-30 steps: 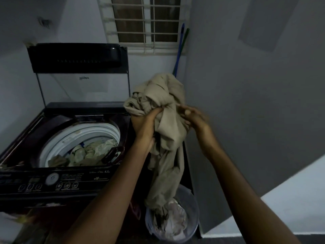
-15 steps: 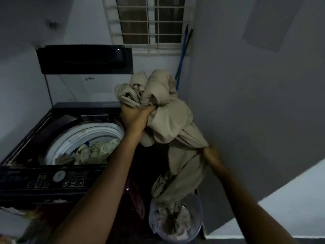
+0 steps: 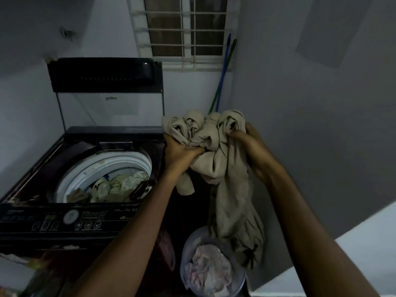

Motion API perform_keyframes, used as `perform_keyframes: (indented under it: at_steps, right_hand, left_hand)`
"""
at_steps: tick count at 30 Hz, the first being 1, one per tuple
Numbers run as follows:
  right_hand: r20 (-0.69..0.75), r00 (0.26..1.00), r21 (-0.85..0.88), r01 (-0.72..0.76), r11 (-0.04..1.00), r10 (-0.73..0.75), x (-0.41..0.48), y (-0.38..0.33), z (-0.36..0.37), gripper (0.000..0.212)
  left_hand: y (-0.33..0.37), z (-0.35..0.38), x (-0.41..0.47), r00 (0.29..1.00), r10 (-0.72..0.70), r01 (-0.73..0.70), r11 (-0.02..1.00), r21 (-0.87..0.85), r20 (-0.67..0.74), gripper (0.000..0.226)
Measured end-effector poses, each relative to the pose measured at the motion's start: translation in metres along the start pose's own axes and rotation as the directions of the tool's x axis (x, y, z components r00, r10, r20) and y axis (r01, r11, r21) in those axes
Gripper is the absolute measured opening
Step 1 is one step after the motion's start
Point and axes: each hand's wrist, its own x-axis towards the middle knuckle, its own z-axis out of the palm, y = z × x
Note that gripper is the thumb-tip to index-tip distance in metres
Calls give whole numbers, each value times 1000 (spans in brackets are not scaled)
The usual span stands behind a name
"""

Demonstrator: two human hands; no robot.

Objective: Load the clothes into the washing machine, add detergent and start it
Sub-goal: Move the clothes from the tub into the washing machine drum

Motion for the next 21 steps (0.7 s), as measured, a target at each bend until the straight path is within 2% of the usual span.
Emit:
perform_keyframes:
  at_steps: [2,3,5,7,10,13,15,17,18,20,21]
  right_hand:
    - [105,994,85,-24,996,15,2,-3,-5,40]
    - [138,990,120,-48,992,31,2,-5,-5,49]
    - [202,977,115,-85,990,61,2,-9,-6,67]
    - [246,964,70,-116,991,96,1,-13,-6,75]
    - [249,959,60,-151,987,131,-3,-20,2,75]
    - [288,954,133,-129,983,87,-8,-23,11,68]
    - [329,942,103,-105,989,66,-11,-26,15,64]
    - [374,927,81,-77,994,41,-12,-30,20,59]
    - [379,925,101,-56,993,14,-13,-30,22,54]
    - [276,958,150,33,988,-74,-15,-25,21,43]
    - [173,975,142,113,983,-137,-16,-18,18,36]
  left_hand:
    - [1,-3,1,992,91,-80,989,-121,88,83]
    - [4,-3,-1,981,119,-91,980,-175,153,81]
    - [1,0,-4,955,110,-45,972,-232,275,89]
    - [-2,6,-3,944,70,-3,979,-205,323,97]
    - [-5,14,-1,968,31,18,981,-193,250,109]
    - [-10,16,-1,992,-29,62,958,-279,120,117]
    - [-17,17,1,991,-96,124,914,-386,91,116]
    - [-11,17,-2,982,-151,189,861,-473,117,102]
    - [-2,14,-5,980,-159,200,835,-513,123,85]
    - [11,9,-7,954,-220,296,813,-501,206,37]
    - [11,8,-5,938,-242,338,805,-488,250,22]
